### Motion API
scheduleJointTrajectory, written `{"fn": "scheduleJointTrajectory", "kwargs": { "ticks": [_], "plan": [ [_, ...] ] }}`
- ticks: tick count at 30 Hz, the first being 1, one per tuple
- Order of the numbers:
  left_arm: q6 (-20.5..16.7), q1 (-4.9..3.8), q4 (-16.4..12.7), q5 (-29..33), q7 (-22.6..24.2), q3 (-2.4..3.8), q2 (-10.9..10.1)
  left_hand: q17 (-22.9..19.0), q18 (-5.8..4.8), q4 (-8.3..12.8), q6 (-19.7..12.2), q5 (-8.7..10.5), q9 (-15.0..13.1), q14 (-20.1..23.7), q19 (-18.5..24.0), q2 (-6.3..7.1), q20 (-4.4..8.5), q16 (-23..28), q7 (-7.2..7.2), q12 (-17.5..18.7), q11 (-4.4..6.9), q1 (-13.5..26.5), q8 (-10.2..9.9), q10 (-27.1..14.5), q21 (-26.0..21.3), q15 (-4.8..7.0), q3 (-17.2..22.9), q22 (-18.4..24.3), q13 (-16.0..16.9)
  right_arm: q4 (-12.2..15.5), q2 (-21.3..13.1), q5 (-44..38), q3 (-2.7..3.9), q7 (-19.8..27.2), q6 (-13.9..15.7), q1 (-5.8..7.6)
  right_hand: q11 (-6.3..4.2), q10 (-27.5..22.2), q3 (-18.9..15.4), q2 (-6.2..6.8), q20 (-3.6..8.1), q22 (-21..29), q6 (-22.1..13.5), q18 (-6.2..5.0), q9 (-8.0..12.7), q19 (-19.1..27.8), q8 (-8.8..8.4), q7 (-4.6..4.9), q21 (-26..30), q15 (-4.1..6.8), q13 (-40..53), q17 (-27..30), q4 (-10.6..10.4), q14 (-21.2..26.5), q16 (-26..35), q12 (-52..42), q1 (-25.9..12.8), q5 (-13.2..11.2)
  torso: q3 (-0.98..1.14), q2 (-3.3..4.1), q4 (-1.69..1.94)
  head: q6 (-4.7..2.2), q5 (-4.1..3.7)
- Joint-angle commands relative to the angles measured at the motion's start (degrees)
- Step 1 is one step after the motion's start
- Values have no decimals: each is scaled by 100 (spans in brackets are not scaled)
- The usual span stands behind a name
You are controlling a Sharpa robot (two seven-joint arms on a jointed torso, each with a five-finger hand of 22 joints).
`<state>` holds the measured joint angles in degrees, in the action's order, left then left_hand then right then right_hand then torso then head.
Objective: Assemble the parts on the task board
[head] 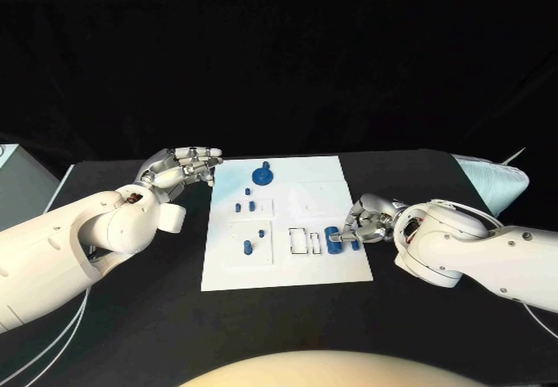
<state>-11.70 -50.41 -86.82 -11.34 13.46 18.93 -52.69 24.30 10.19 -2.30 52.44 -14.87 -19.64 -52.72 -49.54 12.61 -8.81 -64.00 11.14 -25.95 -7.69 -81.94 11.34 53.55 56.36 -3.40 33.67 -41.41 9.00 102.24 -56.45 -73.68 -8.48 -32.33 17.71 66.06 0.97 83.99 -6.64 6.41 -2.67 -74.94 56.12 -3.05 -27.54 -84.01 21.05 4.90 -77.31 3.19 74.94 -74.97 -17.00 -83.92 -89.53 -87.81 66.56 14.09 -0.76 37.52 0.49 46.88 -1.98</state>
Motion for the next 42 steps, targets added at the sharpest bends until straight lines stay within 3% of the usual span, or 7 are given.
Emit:
{"fn": "scheduleJointTrajectory", "kwargs": {
  "ticks": [1,5,11,20,30,35,42],
  "plan": [
    [99,1,-19,23,29,5,1,-9,45,2,25,-13,11,31,-44,-23,4,22,8,-21,-4,-2,22,-36,-34,-16,-27,7,-9,-52,84,-293,-6,-279,-43,-70,-44,365,-48,5,44,-920,19,58,-2,-396,28,5,6,26,1200,-1450,1,-596,-28,76,-75,-22,9,4,0,15,8],
    [94,2,-10,23,28,5,-11,-10,44,-5,25,-14,11,30,-44,-26,3,22,9,-21,-5,6,22,-37,-37,-17,-29,10,-10,-131,198,-318,-7,-317,28,-121,-42,357,-51,4,43,-918,14,57,0,-395,25,7,10,25,1190,-1449,0,-596,-28,86,-82,-23,19,11,3,22,20],
    [94,2,-9,23,26,4,-16,-11,43,-20,23,-15,13,30,-43,-30,1,23,10,-22,-6,22,23,-41,-44,-20,-33,15,-12,-300,332,-322,-8,-385,41,-144,-40,351,-54,-2,42,-922,7,59,2,-395,21,9,3,24,1182,-1450,0,-596,-28,94,-90,-23,2,4,8,39,20],
    [97,2,-5,23,17,4,-11,-12,42,-44,21,-17,17,29,-43,-40,-3,22,10,-23,-7,45,23,-46,-57,-23,-36,24,-14,-532,564,-295,-12,-441,9,-188,-39,356,-53,-27,40,-929,6,61,4,-395,21,10,-7,21,1189,-1463,0,-599,-32,90,-109,-21,8,5,3,50,42],
    [98,2,-7,23,8,4,-20,-12,43,-51,19,-20,18,29,-43,-45,-4,22,9,-24,-7,49,24,-49,-64,-23,-34,29,-16,-714,682,-281,-29,-474,-241,-223,-42,352,-10,-123,35,-956,22,67,9,-393,36,5,-42,21,1189,-1471,20,-601,-35,103,43,100,2,-1,-3,59,47],
    [99,2,-11,23,4,4,-26,-12,43,-51,19,-20,18,29,-43,-45,-4,22,9,-24,-7,49,24,-49,-64,-23,-34,29,-16,-710,688,-287,-36,-464,-314,-235,-43,348,-46,-24,33,-979,35,72,14,-394,48,3,-75,20,1187,-1488,24,-604,-41,114,224,141,3,-3,-2,55,45],
    [105,2,-13,23,-1,4,-32,-13,44,-53,17,-23,20,31,-44,-46,-4,23,8,-24,-6,48,24,-52,-69,-22,-32,33,-17,-586,647,-12,-37,-416,134,-245,-97,397,9,-190,57,-1050,178,93,26,-412,127,-59,-195,63,1248,-1503,24,-608,-47,70,458,893,2,1,7,49,53]
  ]
}}
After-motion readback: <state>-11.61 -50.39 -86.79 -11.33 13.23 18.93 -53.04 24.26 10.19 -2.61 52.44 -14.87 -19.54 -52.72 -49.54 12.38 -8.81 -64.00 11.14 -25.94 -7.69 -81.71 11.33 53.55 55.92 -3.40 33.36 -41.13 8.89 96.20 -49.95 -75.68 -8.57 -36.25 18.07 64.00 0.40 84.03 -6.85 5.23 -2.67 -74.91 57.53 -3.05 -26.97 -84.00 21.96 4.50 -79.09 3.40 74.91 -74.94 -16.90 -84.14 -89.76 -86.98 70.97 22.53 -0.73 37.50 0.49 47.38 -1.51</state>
